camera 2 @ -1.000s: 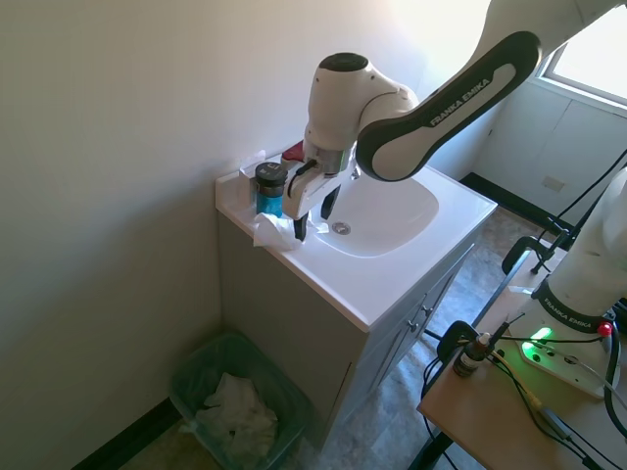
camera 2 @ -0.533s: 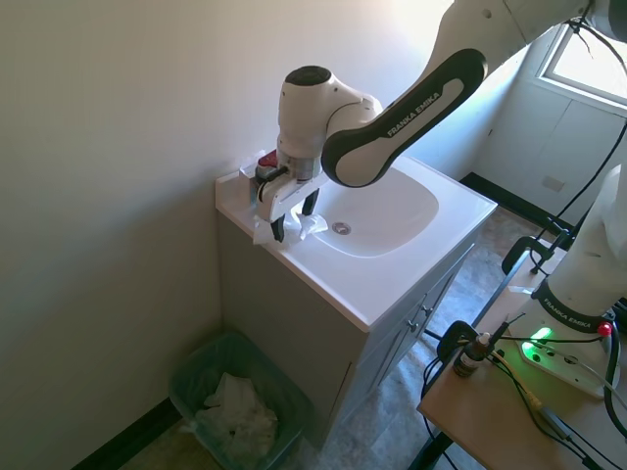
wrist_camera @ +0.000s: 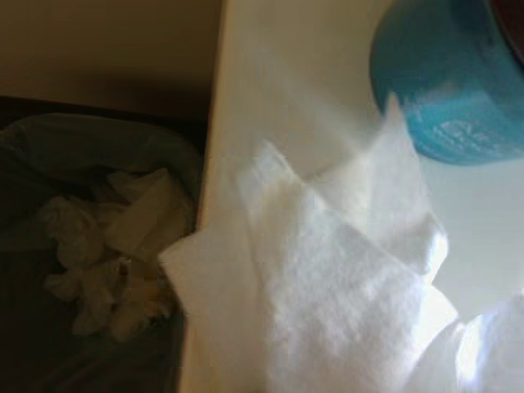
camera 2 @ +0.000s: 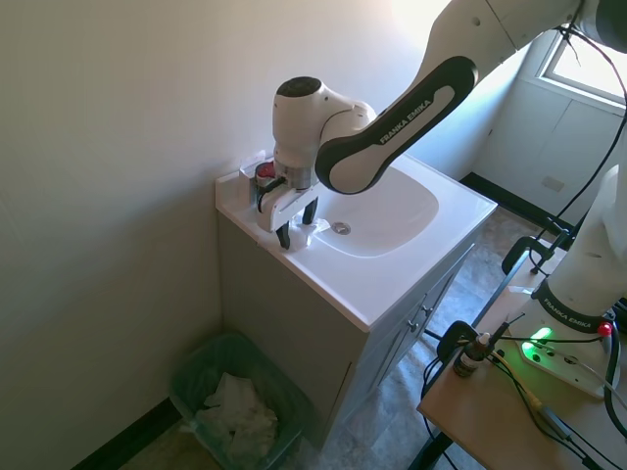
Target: Throw the tissue in the trash bin
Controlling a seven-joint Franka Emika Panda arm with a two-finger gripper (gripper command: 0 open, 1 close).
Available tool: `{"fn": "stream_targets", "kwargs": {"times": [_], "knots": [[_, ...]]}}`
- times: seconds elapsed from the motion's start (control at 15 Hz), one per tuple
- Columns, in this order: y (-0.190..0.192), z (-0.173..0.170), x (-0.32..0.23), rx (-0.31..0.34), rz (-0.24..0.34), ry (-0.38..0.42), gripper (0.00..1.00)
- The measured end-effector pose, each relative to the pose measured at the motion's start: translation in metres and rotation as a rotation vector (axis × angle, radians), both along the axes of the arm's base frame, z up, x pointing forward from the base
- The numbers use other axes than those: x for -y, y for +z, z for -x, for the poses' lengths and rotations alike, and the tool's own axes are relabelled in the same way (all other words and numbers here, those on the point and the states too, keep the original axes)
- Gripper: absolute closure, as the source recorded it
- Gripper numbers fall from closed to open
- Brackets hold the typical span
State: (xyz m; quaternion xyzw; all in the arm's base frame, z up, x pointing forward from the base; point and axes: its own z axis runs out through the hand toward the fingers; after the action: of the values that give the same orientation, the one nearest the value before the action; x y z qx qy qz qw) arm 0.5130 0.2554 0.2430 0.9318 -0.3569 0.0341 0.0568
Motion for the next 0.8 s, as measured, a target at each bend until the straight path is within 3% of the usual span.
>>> {"fn": "stream_targets", "kwargs": {"times": [0.8], "knots": [[0.0063, -0.001, -0.0014, 0.004, 0.003, -0.001, 1.0]]}}
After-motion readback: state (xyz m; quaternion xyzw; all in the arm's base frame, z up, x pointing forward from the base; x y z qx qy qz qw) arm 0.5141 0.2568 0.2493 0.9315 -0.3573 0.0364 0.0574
